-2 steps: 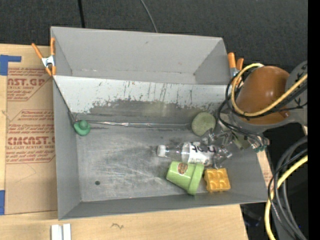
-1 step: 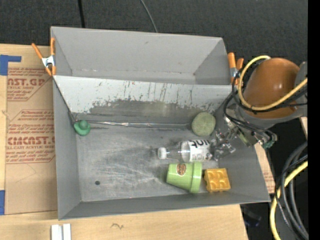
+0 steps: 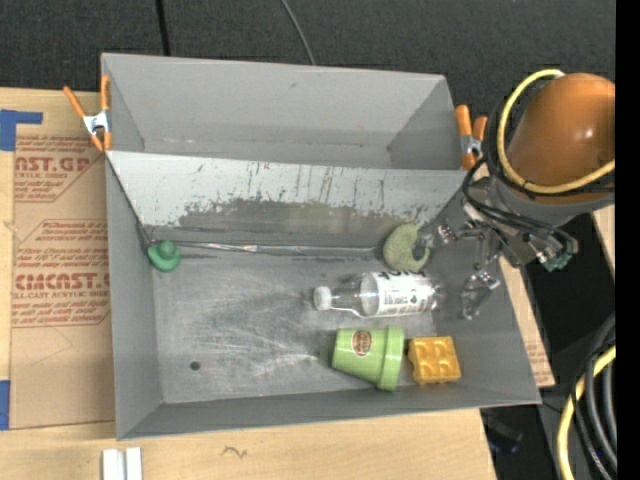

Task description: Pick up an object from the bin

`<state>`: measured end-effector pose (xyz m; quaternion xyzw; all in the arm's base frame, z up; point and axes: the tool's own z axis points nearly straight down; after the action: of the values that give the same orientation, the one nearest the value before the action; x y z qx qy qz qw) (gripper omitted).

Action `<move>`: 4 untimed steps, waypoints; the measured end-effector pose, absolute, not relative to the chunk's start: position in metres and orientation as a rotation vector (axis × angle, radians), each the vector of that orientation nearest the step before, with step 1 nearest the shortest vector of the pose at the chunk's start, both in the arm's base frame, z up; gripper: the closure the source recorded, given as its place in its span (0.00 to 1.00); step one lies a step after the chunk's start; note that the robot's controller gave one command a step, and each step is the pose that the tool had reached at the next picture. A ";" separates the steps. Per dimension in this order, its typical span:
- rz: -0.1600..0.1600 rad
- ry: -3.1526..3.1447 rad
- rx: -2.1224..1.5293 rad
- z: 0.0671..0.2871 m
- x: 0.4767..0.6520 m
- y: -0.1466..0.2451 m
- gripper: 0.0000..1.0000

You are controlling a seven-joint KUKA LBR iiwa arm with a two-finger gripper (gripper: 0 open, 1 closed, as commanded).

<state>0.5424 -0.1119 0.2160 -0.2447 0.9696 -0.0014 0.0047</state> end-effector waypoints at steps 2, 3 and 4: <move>-0.046 2.804 -1.330 0.121 0.593 -0.075 1.00; -0.045 2.804 -1.329 0.121 0.593 -0.075 1.00; -0.001 2.817 -1.344 0.120 0.582 -0.067 0.00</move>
Offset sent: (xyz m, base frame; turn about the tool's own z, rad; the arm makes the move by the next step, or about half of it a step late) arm 0.0357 0.0420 -0.1140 -0.3964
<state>0.5817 -0.0673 0.1202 -0.4305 0.9026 -0.0003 0.0103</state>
